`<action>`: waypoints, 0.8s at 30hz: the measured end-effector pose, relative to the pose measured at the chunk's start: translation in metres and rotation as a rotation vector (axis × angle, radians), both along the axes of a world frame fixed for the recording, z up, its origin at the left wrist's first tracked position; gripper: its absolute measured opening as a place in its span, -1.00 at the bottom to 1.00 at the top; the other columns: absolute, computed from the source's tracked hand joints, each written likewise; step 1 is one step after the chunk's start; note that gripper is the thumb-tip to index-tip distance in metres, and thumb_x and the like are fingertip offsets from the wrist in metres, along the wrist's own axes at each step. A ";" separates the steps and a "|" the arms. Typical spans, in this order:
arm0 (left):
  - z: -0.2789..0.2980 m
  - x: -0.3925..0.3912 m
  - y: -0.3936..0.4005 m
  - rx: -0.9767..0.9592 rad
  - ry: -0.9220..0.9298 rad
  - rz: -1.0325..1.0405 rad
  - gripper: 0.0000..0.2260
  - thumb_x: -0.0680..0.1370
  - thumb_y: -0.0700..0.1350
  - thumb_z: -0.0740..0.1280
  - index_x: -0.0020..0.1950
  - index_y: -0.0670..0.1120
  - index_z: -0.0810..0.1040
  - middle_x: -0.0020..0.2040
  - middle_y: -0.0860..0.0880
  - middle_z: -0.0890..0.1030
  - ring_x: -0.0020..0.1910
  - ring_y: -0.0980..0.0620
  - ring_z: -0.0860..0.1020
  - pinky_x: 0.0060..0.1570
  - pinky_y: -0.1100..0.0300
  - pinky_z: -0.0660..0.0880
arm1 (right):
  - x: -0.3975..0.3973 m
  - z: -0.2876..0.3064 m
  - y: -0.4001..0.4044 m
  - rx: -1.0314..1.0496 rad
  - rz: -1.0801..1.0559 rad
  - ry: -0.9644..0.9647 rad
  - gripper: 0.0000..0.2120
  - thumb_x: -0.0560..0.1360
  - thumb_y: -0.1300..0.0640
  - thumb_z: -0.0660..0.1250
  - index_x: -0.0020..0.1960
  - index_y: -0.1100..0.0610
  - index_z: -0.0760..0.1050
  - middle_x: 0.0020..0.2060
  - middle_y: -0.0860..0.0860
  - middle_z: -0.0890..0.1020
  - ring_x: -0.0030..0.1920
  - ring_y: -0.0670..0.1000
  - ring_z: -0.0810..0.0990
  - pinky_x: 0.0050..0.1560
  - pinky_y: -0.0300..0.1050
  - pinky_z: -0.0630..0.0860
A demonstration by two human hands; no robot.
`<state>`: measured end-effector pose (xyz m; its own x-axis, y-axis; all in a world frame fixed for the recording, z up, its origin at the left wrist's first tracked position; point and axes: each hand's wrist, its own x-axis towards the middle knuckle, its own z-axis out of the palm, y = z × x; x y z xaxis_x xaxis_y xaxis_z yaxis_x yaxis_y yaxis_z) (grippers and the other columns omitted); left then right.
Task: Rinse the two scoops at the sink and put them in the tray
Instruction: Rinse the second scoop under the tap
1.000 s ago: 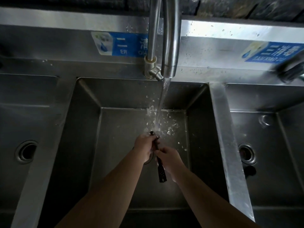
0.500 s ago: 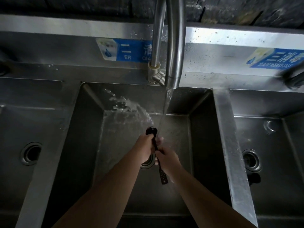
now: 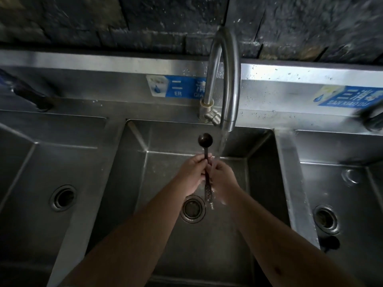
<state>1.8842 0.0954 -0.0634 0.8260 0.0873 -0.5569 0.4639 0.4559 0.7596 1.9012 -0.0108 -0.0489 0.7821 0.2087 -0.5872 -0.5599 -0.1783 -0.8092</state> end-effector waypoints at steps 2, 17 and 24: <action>0.017 0.011 0.007 0.015 -0.045 0.015 -0.78 0.63 -0.19 0.19 0.20 -0.16 0.57 -0.14 -0.12 0.66 -0.26 0.05 0.63 -0.37 0.25 0.52 | 0.014 0.015 0.009 0.017 0.019 -0.026 -0.85 0.58 0.15 0.30 -0.01 0.04 0.65 -0.22 0.09 0.71 -0.21 0.05 0.68 -0.15 -0.02 0.62; 0.032 -0.001 -0.002 0.024 -0.025 0.003 -0.78 0.63 -0.18 0.19 0.17 -0.08 0.59 -0.10 -0.18 0.62 -0.22 -0.05 0.54 -0.27 0.11 0.45 | 0.001 0.024 -0.004 -0.001 -0.021 -0.020 -0.86 0.57 0.15 0.30 -0.06 0.07 0.64 -0.13 0.17 0.72 -0.18 0.08 0.68 -0.05 0.03 0.62; -0.005 -0.053 -0.036 -0.054 0.162 0.002 -0.75 0.63 -0.22 0.14 -0.02 -0.06 0.61 -0.51 -0.01 0.43 -0.57 0.06 0.33 -0.54 0.20 0.26 | -0.057 0.000 -0.034 0.037 -0.068 0.140 -0.84 0.59 0.24 0.25 -0.01 0.24 0.61 -0.31 0.14 0.61 -0.38 0.02 0.55 -0.30 -0.06 0.48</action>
<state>1.8314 0.0593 -0.0684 0.7252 0.0552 -0.6863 0.5768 0.4956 0.6493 1.8445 -0.0451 -0.0494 0.7058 0.1819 -0.6846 -0.6778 -0.1077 -0.7274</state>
